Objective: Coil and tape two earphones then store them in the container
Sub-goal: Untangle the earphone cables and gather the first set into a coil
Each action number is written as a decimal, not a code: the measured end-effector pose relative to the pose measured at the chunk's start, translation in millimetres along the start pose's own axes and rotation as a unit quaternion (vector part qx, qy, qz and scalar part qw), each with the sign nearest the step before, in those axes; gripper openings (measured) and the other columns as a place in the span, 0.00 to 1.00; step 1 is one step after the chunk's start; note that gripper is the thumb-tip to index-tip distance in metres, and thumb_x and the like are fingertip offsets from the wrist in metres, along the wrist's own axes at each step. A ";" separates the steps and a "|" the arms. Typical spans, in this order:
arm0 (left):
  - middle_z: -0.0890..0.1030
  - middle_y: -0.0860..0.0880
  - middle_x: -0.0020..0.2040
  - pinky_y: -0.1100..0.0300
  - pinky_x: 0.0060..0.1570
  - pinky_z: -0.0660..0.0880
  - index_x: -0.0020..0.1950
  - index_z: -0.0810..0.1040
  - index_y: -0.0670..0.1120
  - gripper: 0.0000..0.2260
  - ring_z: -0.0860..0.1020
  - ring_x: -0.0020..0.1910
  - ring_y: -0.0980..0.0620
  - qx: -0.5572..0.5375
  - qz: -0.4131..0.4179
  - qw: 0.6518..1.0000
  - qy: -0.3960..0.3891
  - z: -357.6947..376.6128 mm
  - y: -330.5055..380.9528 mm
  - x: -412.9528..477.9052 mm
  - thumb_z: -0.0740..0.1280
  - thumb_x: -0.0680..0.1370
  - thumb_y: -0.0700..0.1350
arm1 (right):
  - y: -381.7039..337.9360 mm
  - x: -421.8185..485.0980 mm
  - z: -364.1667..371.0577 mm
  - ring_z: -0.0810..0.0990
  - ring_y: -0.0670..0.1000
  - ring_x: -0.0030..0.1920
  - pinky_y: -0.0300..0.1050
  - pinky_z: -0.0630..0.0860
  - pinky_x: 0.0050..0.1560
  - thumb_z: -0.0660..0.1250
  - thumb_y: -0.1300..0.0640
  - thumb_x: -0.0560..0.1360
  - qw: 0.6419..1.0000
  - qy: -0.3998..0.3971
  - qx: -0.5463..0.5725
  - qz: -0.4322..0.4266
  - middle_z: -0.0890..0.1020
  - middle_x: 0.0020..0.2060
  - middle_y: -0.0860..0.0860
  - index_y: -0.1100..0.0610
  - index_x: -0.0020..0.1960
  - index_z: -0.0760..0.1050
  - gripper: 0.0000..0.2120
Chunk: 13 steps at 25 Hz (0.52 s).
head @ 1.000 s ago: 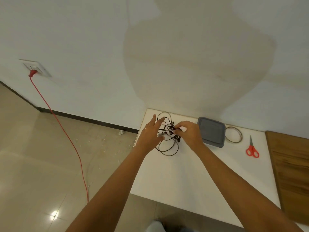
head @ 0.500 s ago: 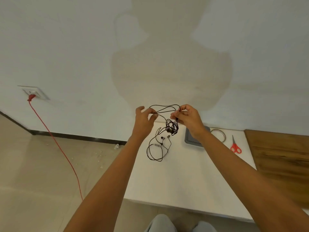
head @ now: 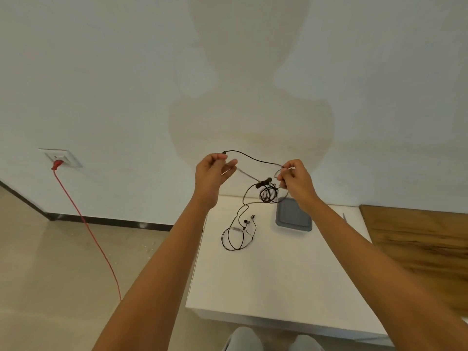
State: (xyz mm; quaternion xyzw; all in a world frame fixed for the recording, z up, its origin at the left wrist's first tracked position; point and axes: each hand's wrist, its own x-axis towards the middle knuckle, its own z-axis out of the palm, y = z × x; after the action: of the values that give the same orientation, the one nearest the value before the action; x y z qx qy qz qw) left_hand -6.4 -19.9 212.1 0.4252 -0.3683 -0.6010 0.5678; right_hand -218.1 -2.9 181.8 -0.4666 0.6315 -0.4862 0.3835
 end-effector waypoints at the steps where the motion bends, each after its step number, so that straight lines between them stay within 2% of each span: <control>1: 0.76 0.44 0.41 0.58 0.46 0.81 0.44 0.75 0.42 0.09 0.81 0.39 0.50 -0.061 -0.021 0.998 -0.004 5.0 9.5 -1.0 0.59 0.80 0.34 | 4.3 0.2 -2.8 0.75 0.49 0.34 0.43 0.75 0.40 0.56 0.67 0.79 0.999 0.001 -0.046 -0.002 0.79 0.40 0.55 0.59 0.51 0.68 0.05; 2: 0.74 0.46 0.39 0.62 0.37 0.79 0.43 0.75 0.43 0.09 0.78 0.32 0.54 -0.082 -0.035 0.996 -0.010 9.2 19.2 -2.0 0.58 0.80 0.34 | 7.7 -0.4 -5.0 0.75 0.50 0.35 0.45 0.75 0.41 0.56 0.68 0.78 0.997 0.005 -0.074 0.004 0.80 0.42 0.56 0.59 0.51 0.69 0.07; 4: 0.74 0.49 0.40 0.68 0.24 0.67 0.46 0.77 0.45 0.10 0.69 0.26 0.58 0.002 -0.039 0.998 -0.045 14.8 36.0 -1.9 0.58 0.80 0.35 | 13.5 -3.3 -9.2 0.76 0.53 0.38 0.44 0.75 0.39 0.58 0.69 0.77 0.992 0.019 -0.124 -0.003 0.78 0.43 0.58 0.60 0.51 0.69 0.07; 6: 0.79 0.51 0.45 0.68 0.24 0.61 0.54 0.78 0.47 0.11 0.67 0.27 0.58 0.144 -0.013 0.985 -0.092 17.9 47.0 -1.2 0.58 0.80 0.37 | 19.4 -3.4 -12.1 0.75 0.54 0.40 0.35 0.72 0.36 0.60 0.72 0.75 0.981 0.022 -0.184 -0.053 0.76 0.41 0.57 0.61 0.47 0.70 0.07; 8: 0.82 0.51 0.49 0.67 0.26 0.62 0.61 0.76 0.47 0.12 0.68 0.27 0.58 0.209 0.001 0.971 -0.120 19.8 51.9 -0.7 0.59 0.80 0.38 | 20.9 -3.0 -12.6 0.75 0.53 0.43 0.30 0.70 0.36 0.63 0.72 0.72 0.979 -0.004 -0.199 -0.055 0.77 0.41 0.54 0.60 0.44 0.71 0.09; 10: 0.84 0.51 0.51 0.68 0.26 0.63 0.63 0.74 0.46 0.12 0.69 0.28 0.59 0.234 0.001 0.963 -0.136 23.9 53.1 -2.8 0.60 0.80 0.40 | 17.2 -3.5 -9.4 0.76 0.51 0.48 0.33 0.71 0.42 0.69 0.68 0.71 0.985 -0.042 -0.164 -0.022 0.78 0.47 0.52 0.59 0.49 0.73 0.09; 11: 0.84 0.51 0.52 0.68 0.27 0.64 0.62 0.74 0.46 0.11 0.69 0.28 0.59 0.248 0.000 0.958 -0.144 27.0 52.7 -5.0 0.60 0.81 0.40 | 12.7 -4.1 -6.4 0.76 0.51 0.51 0.36 0.72 0.47 0.71 0.65 0.72 0.990 -0.062 -0.126 -0.011 0.78 0.52 0.51 0.59 0.54 0.72 0.13; 13: 0.84 0.52 0.51 0.68 0.28 0.65 0.61 0.74 0.46 0.10 0.70 0.28 0.59 0.272 0.004 0.948 -0.162 32.6 49.4 -8.6 0.60 0.81 0.41 | -1.6 -6.5 0.8 0.76 0.49 0.59 0.42 0.73 0.57 0.69 0.61 0.75 0.993 -0.111 -0.038 -0.018 0.76 0.61 0.51 0.59 0.63 0.69 0.19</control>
State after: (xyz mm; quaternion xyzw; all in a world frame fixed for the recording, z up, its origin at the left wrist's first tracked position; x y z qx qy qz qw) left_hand -18.6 -16.8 270.6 0.4588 -0.6069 -0.5362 0.3656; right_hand -215.2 3.1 183.3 -0.5430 0.5946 -0.4140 0.4245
